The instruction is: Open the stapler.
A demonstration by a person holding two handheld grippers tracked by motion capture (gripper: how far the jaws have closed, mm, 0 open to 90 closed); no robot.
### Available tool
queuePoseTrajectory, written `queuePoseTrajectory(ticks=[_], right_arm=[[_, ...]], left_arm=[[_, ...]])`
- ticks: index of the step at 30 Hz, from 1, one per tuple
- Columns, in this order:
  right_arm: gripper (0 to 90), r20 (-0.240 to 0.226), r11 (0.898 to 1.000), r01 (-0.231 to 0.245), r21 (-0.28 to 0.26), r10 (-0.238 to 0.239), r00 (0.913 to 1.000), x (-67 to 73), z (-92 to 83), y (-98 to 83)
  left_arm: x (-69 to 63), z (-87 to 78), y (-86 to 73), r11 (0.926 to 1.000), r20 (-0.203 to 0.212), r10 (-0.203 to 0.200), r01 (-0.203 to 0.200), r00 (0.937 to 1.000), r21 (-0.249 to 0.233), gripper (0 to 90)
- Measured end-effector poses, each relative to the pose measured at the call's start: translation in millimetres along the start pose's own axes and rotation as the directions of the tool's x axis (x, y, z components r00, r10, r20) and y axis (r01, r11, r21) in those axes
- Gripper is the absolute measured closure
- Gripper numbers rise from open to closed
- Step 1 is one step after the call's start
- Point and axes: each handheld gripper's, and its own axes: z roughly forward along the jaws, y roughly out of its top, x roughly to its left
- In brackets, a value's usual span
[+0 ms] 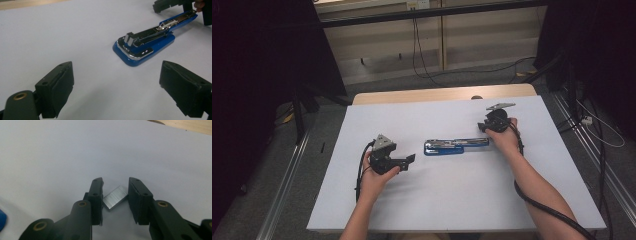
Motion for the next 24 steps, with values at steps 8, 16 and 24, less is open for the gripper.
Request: queuePoseTrajectory(ticks=[8, 16, 24], right_arm=[[75.0, -0.029, 0.999, 0.033, 0.004, -0.032, 0.9990, -0.4, -8.7, -7.0], [69.4, -0.035, 1.000, -0.002, -0.008, 0.002, 0.9994, -2.9, -6.3, -6.3], [79.1, -0.045, 1.000, 0.016, -0.001, -0.016, 0.9989, -2.4, -4.0, -3.9]], left_arm=[[-1.8, -1.6, 1.9, 0.9998, 0.001, 0.010, -0.010, 0.9999, -0.014, 13.3], [-0.3, -2.8, 1.9, 0.9997, -0.004, 0.002, -0.002, 1.0000, -0.023, 13.3], [1.1, -4.8, 1.9, 0.9994, -0.009, -0.001, 0.001, 1.0000, -0.034, 13.2]])
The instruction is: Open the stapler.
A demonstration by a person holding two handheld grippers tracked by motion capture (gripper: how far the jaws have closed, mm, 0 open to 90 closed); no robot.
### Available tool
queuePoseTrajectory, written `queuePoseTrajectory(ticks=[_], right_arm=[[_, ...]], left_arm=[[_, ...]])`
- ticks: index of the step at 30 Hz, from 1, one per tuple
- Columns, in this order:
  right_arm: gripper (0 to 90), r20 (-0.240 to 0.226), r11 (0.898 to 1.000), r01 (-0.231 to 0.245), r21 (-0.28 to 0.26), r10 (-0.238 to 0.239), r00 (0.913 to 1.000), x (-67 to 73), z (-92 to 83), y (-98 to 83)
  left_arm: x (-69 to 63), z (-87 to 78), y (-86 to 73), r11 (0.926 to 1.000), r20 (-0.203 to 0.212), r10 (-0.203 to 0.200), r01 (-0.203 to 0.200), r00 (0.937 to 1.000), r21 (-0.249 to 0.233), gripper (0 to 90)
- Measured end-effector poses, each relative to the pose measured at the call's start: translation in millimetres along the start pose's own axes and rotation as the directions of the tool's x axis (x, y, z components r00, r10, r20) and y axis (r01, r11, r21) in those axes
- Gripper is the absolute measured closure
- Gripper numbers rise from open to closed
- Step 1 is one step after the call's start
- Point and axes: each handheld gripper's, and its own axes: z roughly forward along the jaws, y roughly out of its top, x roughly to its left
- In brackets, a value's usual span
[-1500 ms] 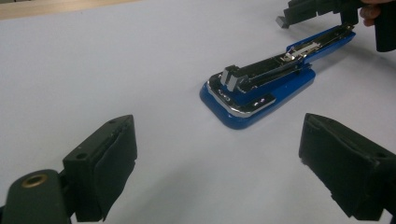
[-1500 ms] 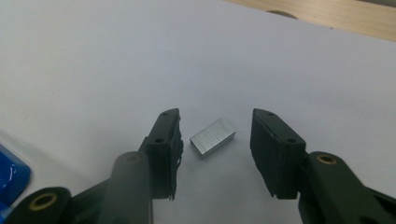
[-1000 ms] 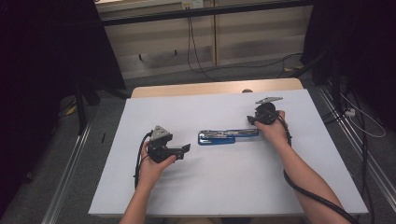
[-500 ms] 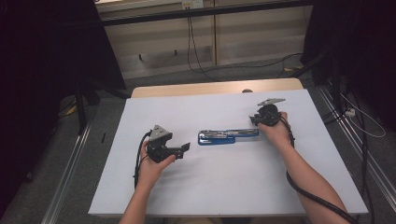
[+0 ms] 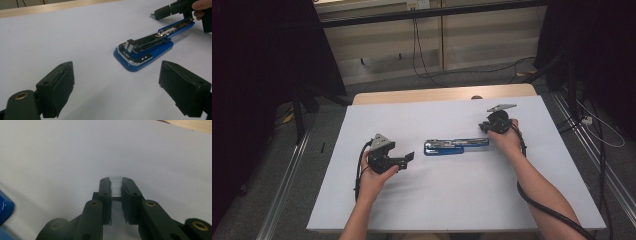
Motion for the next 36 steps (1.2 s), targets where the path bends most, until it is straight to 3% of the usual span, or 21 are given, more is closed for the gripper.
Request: queuePoseTrajectory(ticks=[6, 17, 27, 36], right_arm=[[79.2, -0.028, 1.000, -0.003, -0.010, 0.002, 0.9996, -2.2, -5.7, -0.6], [79.2, -0.061, 0.998, 0.062, -0.009, -0.062, 0.9962, 1.8, -32.2, 12.0], [79.2, -0.101, 0.994, 0.098, -0.054, -0.103, 0.9896, 9.0, -53.5, 21.1], [79.2, -0.127, 0.987, 0.141, -0.072, -0.149, 0.9806, 17.5, -67.1, 28.2]], left_arm=[[-0.4, -0.9, 0.8, 0.9999, 0.002, 0.000, 0.000, 1.0000, -0.010, 13.1], [0.9, -2.4, 1.3, 0.9996, 0.002, -0.010, 0.010, 0.9999, -0.024, 12.4], [0.8, -4.5, 1.7, 0.9995, 0.013, -0.022, 0.023, 0.9997, -0.021, 10.8], [4.3, -8.6, 2.4, 0.9971, 0.011, -0.067, 0.067, 0.9977, -0.036, 6.5]])
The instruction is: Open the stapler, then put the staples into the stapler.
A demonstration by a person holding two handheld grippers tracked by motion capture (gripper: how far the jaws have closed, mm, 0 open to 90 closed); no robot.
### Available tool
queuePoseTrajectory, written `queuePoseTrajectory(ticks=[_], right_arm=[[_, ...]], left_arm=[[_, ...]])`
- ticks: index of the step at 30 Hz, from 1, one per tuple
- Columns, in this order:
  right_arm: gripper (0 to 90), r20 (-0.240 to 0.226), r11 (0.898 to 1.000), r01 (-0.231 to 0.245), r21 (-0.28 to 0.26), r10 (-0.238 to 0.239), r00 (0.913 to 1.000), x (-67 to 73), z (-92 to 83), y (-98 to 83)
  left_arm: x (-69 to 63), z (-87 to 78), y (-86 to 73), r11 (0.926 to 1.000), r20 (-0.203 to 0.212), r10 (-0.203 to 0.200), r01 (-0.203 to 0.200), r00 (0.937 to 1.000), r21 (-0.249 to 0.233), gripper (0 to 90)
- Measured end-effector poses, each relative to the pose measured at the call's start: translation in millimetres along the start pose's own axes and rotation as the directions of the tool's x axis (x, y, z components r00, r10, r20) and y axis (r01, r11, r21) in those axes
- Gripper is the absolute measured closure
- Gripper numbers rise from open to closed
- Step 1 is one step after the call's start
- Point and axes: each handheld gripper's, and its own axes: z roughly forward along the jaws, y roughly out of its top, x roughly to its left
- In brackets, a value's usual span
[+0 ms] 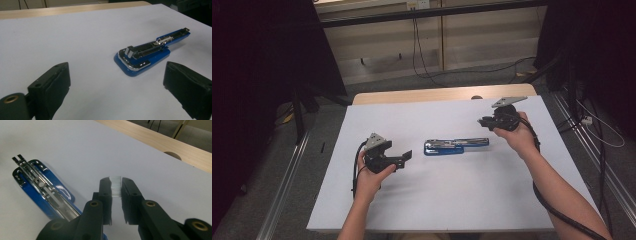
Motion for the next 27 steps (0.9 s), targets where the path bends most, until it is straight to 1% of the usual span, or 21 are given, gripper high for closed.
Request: queuePoseTrajectory(ticks=[2, 4, 6, 9, 10, 13, 16, 17, 23, 26, 27], right_arm=[[79.2, -0.010, 1.000, 0.002, -0.004, -0.002, 0.9999, 2.0, -1.0, 1.2], [79.2, -0.019, 1.000, 0.004, -0.005, -0.005, 0.9998, 4.5, -1.7, 2.3], [79.2, -0.027, 1.000, 0.017, -0.004, -0.017, 0.9995, 7.4, -2.5, 3.8], [79.2, -0.049, 1.000, 0.017, -0.007, -0.018, 0.9986, 12.1, -3.3, 5.6], [79.2, -0.057, 1.000, 0.027, -0.008, -0.028, 0.9980, 14.1, -3.2, 6.2], [79.2, -0.074, 0.999, 0.048, -0.009, -0.049, 0.9960, 18.7, -2.6, 8.4], [79.2, -0.088, 0.998, 0.062, -0.010, -0.063, 0.9942, 23.1, -1.3, 11.3], [79.2, -0.089, 0.998, 0.066, -0.009, -0.067, 0.9937, 23.9, -1.1, 11.9], [79.2, -0.109, 0.997, 0.081, -0.013, -0.082, 0.9906, 29.0, 0.1, 14.4], [79.2, -0.129, 0.996, 0.088, -0.016, -0.090, 0.9876, 31.8, 0.7, 15.1], [79.2, -0.131, 0.995, 0.096, -0.015, -0.097, 0.9867, 33.0, 1.0, 15.6]], left_arm=[[0.3, -1.0, 0.4, 1.0000, -0.004, -0.003, 0.003, 1.0000, -0.007, 6.4], [0.2, -1.4, 0.6, 0.9999, 0.007, -0.007, 0.007, 0.9999, -0.013, 6.0], [0.8, -1.6, 0.6, 1.0000, 0.008, -0.002, 0.002, 1.0000, -0.005, 6.0], [-0.3, -1.6, -0.5, 0.9999, 0.014, -0.006, 0.006, 0.9999, 0.008, 5.3], [0.3, -1.9, -0.6, 0.9998, 0.017, 0.005, -0.005, 0.9998, 0.018, 5.3], [-0.4, -2.2, -0.4, 0.9999, 0.025, -0.005, 0.005, 0.9997, 0.009, 4.8], [-0.7, -3.8, -0.2, 0.9999, 0.032, 0.006, -0.007, 0.9995, 0.016, 4.8], [-1.0, -4.5, -0.3, 0.9999, 0.031, 0.002, -0.003, 0.9995, 0.013, 4.8], [0.3, -6.9, -1.1, 0.9997, 0.024, 0.008, -0.009, 0.9997, 0.024, 4.8], [-0.4, -8.3, -1.5, 0.9997, 0.024, 0.007, -0.008, 0.9997, 0.024, 4.8], [0.2, -9.2, -1.7, 0.9995, 0.026, 0.014, -0.014, 0.9996, 0.027, 4.8]])
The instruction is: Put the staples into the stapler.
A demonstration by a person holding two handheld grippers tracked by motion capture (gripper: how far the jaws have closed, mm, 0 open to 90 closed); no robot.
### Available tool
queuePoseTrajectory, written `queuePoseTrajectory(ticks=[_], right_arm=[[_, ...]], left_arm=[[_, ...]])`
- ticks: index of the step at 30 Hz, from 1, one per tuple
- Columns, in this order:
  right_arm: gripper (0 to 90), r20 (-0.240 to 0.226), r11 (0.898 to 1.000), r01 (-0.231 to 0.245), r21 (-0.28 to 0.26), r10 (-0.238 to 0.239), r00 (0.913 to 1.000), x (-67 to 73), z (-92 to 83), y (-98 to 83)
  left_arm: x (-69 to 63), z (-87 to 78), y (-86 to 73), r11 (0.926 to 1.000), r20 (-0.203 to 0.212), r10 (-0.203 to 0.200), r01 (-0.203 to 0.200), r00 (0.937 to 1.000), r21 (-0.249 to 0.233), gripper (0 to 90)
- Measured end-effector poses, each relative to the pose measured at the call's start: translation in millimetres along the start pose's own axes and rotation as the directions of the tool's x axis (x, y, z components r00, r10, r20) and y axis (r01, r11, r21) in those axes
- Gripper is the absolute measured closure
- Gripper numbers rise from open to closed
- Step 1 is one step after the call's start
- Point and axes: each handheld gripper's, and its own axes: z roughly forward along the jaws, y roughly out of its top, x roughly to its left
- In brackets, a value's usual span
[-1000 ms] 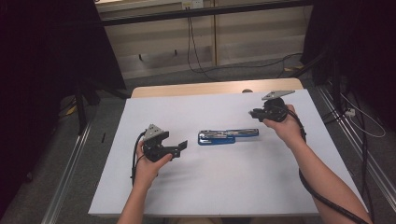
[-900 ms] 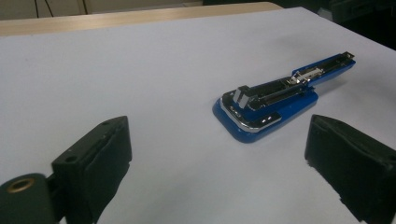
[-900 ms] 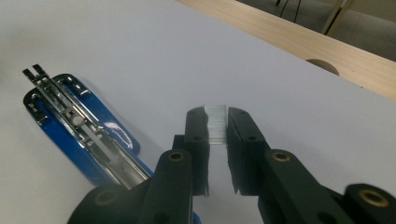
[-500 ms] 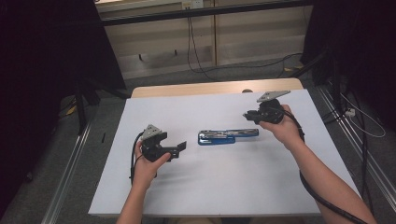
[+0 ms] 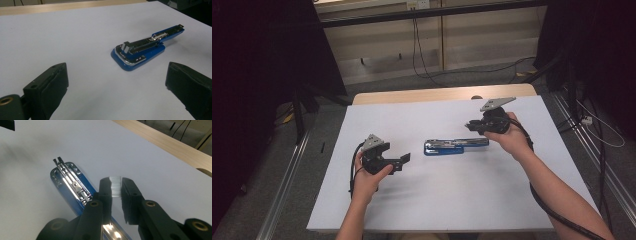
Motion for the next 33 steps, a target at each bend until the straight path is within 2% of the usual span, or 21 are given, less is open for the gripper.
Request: queuePoseTrajectory(ticks=[2, 9, 17, 33], right_arm=[[79.2, -0.008, 1.000, 0.007, -0.004, -0.007, 0.9999, 1.6, 1.0, 1.4], [79.2, -0.043, 0.999, 0.037, -0.009, -0.038, 0.9984, 8.1, 6.0, 8.1], [79.2, -0.091, 0.999, 0.044, -0.014, -0.045, 0.9948, 13.0, 14.7, 9.8], [79.2, -0.131, 0.995, 0.099, -0.015, -0.100, 0.9864, 16.7, 21.9, 19.2]], left_arm=[[0.6, -2.2, -0.6, 0.9999, 0.004, -0.013, 0.013, 0.9999, -0.006, 4.9], [2.8, -7.2, -1.4, 0.9999, -0.006, -0.013, 0.013, 0.9999, -0.009, 5.0], [5.4, -10.7, -2.2, 0.9999, -0.013, -0.014, 0.014, 0.9998, -0.008, 5.5], [7.3, -15.1, -5.2, 0.9999, -0.026, -0.015, 0.015, 0.9996, 0.002, 5.5]])
